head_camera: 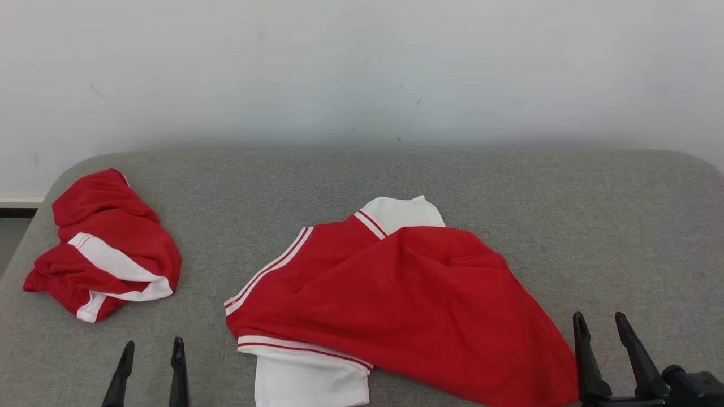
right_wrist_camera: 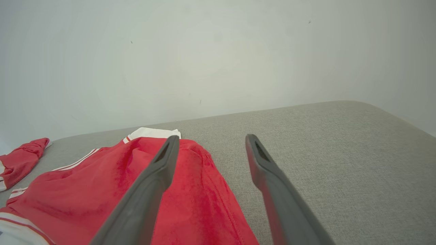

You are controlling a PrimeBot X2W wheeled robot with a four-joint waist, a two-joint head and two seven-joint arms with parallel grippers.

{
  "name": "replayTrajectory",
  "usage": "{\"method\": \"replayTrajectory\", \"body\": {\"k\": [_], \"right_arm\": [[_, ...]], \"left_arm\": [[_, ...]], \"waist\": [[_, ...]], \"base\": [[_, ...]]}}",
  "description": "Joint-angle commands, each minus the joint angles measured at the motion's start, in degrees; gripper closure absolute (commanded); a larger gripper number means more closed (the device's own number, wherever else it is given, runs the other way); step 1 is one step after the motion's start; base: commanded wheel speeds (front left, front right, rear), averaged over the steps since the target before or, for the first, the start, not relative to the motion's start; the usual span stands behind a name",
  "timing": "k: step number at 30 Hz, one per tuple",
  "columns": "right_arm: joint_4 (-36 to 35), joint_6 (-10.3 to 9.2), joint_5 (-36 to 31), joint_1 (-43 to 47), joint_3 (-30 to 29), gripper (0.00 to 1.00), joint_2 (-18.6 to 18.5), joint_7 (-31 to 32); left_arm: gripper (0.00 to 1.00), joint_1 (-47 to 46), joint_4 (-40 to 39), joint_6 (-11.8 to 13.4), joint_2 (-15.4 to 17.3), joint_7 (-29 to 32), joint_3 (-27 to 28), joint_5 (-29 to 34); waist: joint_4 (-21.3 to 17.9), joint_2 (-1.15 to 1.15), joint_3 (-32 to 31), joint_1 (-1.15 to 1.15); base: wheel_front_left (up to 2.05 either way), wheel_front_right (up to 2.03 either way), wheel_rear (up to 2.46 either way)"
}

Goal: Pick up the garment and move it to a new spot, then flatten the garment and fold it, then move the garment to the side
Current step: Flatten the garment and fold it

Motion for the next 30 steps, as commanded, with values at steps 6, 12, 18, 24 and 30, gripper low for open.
{"method": "replayTrajectory", "body": {"k": [6, 12, 18, 24, 30], "right_arm": [[-2.5, 0.05, -0.3, 1.9, -0.5, 0.00, 0.7, -0.2], [-3.2, 0.05, -0.6, 2.7, -0.3, 0.00, 0.8, -0.2], [-3.2, 0.05, -0.6, 2.6, -0.4, 0.00, 0.7, -0.2], [-0.5, 0.05, 0.0, 2.2, -1.2, 0.00, 0.0, -0.2], [6.9, 0.05, -0.5, 0.4, -1.4, 0.00, -1.9, 0.4]], "left_arm": [[0.00, 0.5, -0.5, 0.1, 0.3, -0.2, -0.8, 0.7], [0.00, 0.3, -0.8, 0.1, 0.3, -0.2, -1.2, 0.8], [0.00, 0.4, -0.7, 0.1, 0.5, -0.2, -1.5, 0.8], [0.00, 0.4, 0.9, 0.1, 1.4, -0.2, -3.0, 0.0], [0.00, -1.5, 6.5, 0.1, 2.7, -0.2, -7.6, -4.2]], "waist": [[0.0, 0.00, -0.1, 0.01], [-0.2, 0.00, -0.4, 0.01], [-0.2, 0.00, -0.5, 0.01], [-0.1, 0.00, -0.5, 0.01], [-0.1, 0.00, 0.2, 0.01]], "base": [[0.00, 0.00, 0.00], [0.00, 0.00, 0.00], [0.00, 0.00, 0.00], [0.00, 0.00, 0.00], [0.00, 0.00, 0.00]]}}
